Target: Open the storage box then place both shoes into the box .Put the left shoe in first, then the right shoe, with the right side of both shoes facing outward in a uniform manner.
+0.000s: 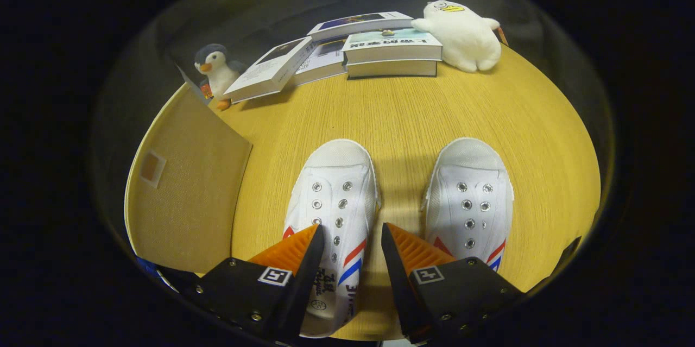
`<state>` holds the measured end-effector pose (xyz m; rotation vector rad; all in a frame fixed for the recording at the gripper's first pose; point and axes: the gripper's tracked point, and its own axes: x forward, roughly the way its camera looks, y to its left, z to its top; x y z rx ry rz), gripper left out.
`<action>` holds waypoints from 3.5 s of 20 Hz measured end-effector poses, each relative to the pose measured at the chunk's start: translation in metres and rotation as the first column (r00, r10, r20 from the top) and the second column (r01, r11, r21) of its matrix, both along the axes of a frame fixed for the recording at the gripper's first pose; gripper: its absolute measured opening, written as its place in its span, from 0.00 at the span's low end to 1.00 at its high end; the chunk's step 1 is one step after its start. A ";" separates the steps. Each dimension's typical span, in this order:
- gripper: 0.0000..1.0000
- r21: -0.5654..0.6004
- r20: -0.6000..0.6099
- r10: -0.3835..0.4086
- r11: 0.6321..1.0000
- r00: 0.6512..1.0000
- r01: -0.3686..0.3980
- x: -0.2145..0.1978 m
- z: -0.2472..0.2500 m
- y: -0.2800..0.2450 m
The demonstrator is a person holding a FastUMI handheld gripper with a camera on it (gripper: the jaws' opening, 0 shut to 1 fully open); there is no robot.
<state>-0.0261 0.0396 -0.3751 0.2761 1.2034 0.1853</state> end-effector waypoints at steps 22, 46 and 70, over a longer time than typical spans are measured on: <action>0.00 0.244 -0.113 -0.289 0.920 0.951 0.308 0.014 0.075 0.017; 0.00 0.328 0.085 -0.105 0.942 0.991 0.072 0.057 0.187 0.208; 0.01 0.106 -0.097 -0.004 0.994 0.995 0.014 0.026 0.068 0.313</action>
